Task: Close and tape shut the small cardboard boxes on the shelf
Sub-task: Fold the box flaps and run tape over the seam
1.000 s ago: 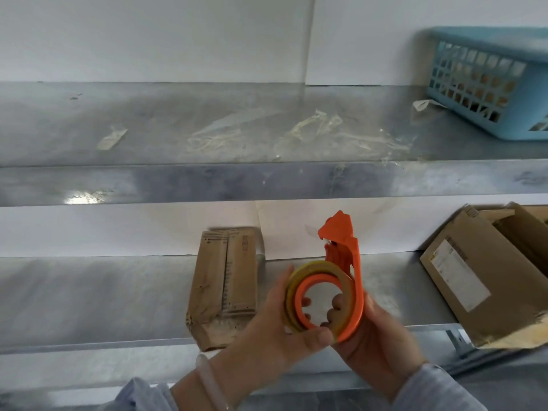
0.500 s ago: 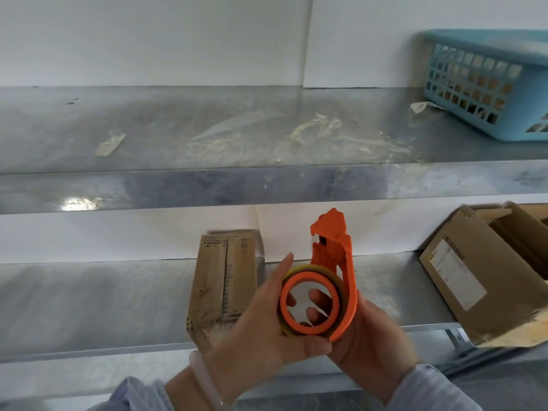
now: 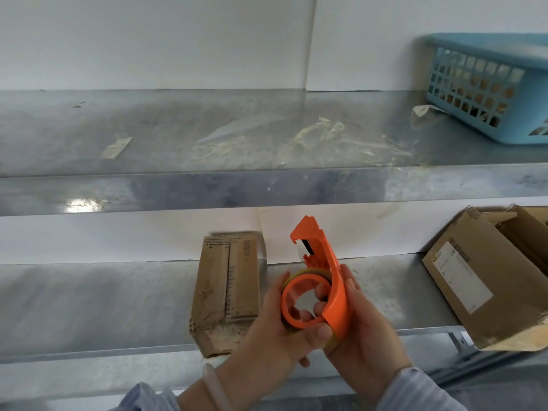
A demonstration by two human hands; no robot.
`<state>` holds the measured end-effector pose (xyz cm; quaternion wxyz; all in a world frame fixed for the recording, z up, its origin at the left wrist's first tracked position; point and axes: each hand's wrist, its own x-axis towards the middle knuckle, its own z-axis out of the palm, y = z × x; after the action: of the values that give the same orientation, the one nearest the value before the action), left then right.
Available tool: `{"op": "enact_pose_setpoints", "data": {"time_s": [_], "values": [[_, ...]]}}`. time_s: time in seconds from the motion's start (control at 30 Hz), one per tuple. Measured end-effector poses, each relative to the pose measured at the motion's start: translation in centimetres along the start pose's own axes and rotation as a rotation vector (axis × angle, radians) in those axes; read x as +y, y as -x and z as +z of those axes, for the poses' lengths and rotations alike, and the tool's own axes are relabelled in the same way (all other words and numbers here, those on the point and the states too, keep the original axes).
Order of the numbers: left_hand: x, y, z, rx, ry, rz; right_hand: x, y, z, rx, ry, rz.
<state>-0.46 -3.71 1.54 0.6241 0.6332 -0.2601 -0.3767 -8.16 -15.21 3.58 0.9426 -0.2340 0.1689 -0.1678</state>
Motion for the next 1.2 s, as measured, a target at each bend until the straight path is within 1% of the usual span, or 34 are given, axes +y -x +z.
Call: {"op": "enact_pose_setpoints", "data": {"time_s": [0.1, 0.27, 0.37, 0.4, 0.47, 0.53, 0.6, 0.67, 0.8, 0.9, 1.07, 1.2], "values": [[-0.1, 0.4, 0.4, 0.001, -0.006, -0.04, -0.3, 0.3, 0.0, 0.012, 0.052, -0.009], [0.1, 0.4, 0.4, -0.01, -0.025, -0.042, -0.8, 0.7, 0.3, 0.018, 0.103, -0.044], [0.7, 0.1, -0.5, -0.041, -0.04, -0.022, -1.7, 0.6, -0.4, -0.011, 0.138, -0.051], [1.2, 0.1, -0.8, -0.027, -0.03, -0.029, -2.1, 0.7, -0.6, -0.023, 0.174, -0.05], [2.0, -0.3, -1.7, 0.058, 0.063, -0.077, -3.0, 1.0, -0.8, -0.077, 0.223, -0.032], [2.8, -1.0, -2.4, 0.111, 0.072, -0.075, -3.5, 1.5, -0.5, -0.145, 0.267, -0.018], [3.7, -1.7, -2.7, 0.111, 0.049, -0.052, -3.7, 1.8, -0.1, -0.225, 0.332, -0.014], [4.4, -2.0, -3.1, 0.114, 0.078, -0.045, -3.9, 2.1, 0.4, -0.299, 0.415, -0.026], [4.9, -1.9, -4.1, 0.078, 0.113, 0.003, -4.4, 2.4, 0.4, -0.394, 0.548, 0.008], [5.3, -2.0, -4.9, 0.068, 0.183, 0.012, -4.9, 2.3, 0.2, -0.408, 0.678, -0.001], [6.5, -2.3, -6.4, 0.024, 0.188, -0.081, -5.9, 2.7, 0.7, -0.499, 0.904, -0.028], [7.0, -2.1, -6.7, -0.042, 0.177, -0.058, -5.8, 3.1, 1.0, -0.547, 1.035, -0.041]]}}
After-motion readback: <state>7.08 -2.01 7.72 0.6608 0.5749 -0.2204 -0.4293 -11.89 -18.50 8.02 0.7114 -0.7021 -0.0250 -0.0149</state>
